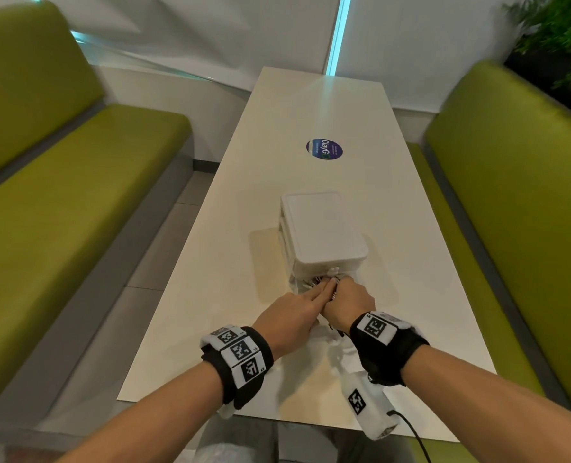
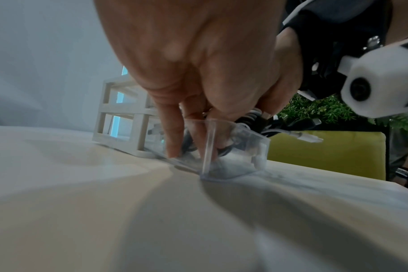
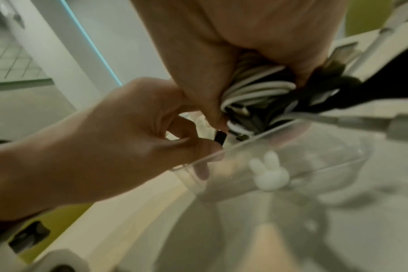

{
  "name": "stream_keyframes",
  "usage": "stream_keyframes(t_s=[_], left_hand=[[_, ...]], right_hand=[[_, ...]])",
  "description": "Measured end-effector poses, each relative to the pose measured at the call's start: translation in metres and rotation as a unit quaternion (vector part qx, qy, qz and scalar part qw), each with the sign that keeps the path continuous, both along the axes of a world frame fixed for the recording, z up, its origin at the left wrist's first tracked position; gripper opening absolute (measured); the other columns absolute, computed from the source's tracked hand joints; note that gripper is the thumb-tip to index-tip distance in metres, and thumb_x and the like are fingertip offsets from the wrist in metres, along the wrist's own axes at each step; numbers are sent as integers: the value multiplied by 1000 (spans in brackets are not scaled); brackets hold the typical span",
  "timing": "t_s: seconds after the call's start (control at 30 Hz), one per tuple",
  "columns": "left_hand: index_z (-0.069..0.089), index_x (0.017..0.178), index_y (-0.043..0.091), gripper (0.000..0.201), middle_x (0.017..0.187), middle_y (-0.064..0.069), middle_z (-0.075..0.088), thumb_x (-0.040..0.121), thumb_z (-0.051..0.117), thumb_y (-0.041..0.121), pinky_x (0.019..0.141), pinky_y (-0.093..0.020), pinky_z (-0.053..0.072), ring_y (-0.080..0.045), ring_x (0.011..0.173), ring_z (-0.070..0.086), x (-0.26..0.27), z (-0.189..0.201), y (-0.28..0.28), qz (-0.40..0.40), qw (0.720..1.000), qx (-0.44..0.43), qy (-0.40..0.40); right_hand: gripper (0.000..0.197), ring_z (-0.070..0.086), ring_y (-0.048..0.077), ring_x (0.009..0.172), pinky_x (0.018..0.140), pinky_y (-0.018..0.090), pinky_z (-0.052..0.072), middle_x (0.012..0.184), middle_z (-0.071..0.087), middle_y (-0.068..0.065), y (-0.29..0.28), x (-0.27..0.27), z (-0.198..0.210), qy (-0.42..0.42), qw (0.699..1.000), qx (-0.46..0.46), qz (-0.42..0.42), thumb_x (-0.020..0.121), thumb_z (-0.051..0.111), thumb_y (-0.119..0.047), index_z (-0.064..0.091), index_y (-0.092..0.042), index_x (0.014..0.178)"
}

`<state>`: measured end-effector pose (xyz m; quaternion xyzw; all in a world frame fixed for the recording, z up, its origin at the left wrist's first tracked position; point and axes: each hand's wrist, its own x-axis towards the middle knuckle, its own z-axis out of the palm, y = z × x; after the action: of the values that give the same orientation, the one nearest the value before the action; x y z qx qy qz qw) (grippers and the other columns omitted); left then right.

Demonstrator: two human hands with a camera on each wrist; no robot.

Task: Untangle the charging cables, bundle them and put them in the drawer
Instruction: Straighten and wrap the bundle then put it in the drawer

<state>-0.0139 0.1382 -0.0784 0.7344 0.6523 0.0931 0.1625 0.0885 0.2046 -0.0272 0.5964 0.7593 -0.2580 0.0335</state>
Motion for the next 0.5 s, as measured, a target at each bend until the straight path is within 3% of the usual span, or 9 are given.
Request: stream_keyframes(t_s=[0.1,0.27,0.43,0.5], left_hand=[[4,155,22,78,162,3,10,94,51,8,83,-38,46,-35,101,61,-2,-2,0,-6,1000,13,-15],[26,152,14,59,161,2,14,98,50,16,80,-40,48,-36,96,63,-5,-6,-1,-13,999,30,-27],[19,154,15,60,162,-3,14,98,38,26,72,-45,50,-40,82,63,0,1,-3,-20,999,22,-20],[16,154,15,61,161,-5,17,99,43,23,70,-45,47,-40,83,62,-1,3,-4,-27,999,14,-9]], right_hand=[[30,61,33,106,80,32,48,117,62,14,1,-4,-7,-7,1000,-8,-11,93,53,-23,48,-6,117],[47,53,37,118,92,36,44,131,46,20,-3,-9,-15,-29,1000,7,-5,94,54,-21,34,-2,132],[66,52,32,121,94,33,44,134,43,18,7,-11,-6,-91,993,-48,56,87,65,-23,28,0,137],[60,50,30,126,98,33,43,138,47,17,13,-10,5,-134,982,-73,112,90,61,-25,36,-3,140]])
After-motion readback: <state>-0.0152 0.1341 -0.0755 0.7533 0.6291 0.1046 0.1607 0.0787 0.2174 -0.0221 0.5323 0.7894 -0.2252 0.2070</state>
